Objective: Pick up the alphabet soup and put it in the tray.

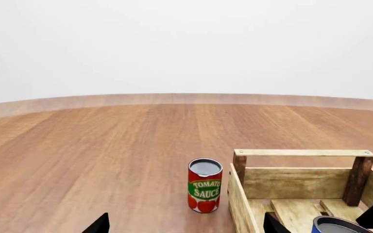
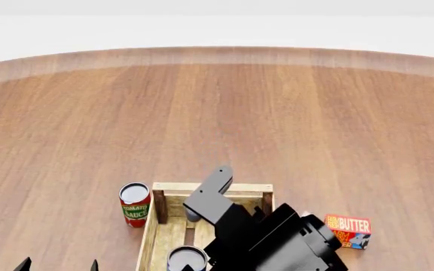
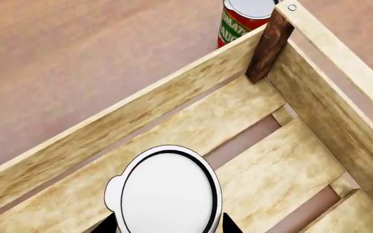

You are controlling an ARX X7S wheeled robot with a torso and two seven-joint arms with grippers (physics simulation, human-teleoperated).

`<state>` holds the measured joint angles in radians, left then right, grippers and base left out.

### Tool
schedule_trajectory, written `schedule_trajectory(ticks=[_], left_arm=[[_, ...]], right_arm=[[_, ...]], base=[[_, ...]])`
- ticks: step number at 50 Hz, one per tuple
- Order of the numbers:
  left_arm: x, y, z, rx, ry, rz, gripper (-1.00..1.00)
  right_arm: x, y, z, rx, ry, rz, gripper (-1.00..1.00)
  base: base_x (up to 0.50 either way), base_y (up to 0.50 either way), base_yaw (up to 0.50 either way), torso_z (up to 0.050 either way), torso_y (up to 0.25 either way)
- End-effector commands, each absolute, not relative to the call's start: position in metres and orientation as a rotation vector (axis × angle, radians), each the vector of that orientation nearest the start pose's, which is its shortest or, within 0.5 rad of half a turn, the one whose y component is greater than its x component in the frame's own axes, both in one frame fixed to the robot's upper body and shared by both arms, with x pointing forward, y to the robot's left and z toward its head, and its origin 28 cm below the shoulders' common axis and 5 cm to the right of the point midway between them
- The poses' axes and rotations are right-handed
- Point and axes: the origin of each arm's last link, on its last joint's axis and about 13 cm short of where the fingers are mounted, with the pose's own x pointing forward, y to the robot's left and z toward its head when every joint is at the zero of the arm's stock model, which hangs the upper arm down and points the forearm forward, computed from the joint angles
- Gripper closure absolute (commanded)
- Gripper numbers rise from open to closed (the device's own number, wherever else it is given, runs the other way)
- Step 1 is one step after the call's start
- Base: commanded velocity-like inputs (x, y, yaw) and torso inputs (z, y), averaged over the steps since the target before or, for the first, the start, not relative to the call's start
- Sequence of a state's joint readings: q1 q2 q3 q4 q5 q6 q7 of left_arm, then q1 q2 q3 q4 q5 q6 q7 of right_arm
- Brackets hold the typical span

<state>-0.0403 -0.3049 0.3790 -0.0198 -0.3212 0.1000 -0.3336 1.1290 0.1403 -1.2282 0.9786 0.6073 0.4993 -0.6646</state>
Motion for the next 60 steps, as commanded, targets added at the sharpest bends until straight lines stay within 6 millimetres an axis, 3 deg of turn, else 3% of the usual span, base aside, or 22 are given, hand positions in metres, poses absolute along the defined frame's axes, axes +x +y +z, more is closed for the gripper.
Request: schedule_trajectory(ticks=[1, 26, 27, 60], left_arm=[[0.2058, 0.2056, 0.0118, -0.023, 0.000, -0.020, -1.00], [0.2058, 0.2054, 0.0116, -0.023, 0.000, -0.020, -1.00], [0.2058, 0.2054, 0.0116, -0.023, 0.000, -0.020, -1.00], [0.2058, 0.2052, 0.0116, -0.021, -0.001, -0.020, -1.00]], right_arm=[[0.3847, -0.0878, 0.0931, -0.430, 0.767, 0.966, 1.00], [0.3841, -0.0890, 0.0884, -0.424, 0.770, 0.961, 1.00], [0.3844, -0.0891, 0.0888, -0.420, 0.776, 0.960, -1.00], [0.3782, -0.0914, 0.0933, -0.426, 0.778, 0.975, -1.00]], base=[[0.00, 0.00, 0.00, 0.000, 0.000], [0.00, 0.00, 0.00, 0.000, 0.000], [0.00, 0.00, 0.00, 0.000, 0.000], [0.00, 0.00, 0.00, 0.000, 0.000]])
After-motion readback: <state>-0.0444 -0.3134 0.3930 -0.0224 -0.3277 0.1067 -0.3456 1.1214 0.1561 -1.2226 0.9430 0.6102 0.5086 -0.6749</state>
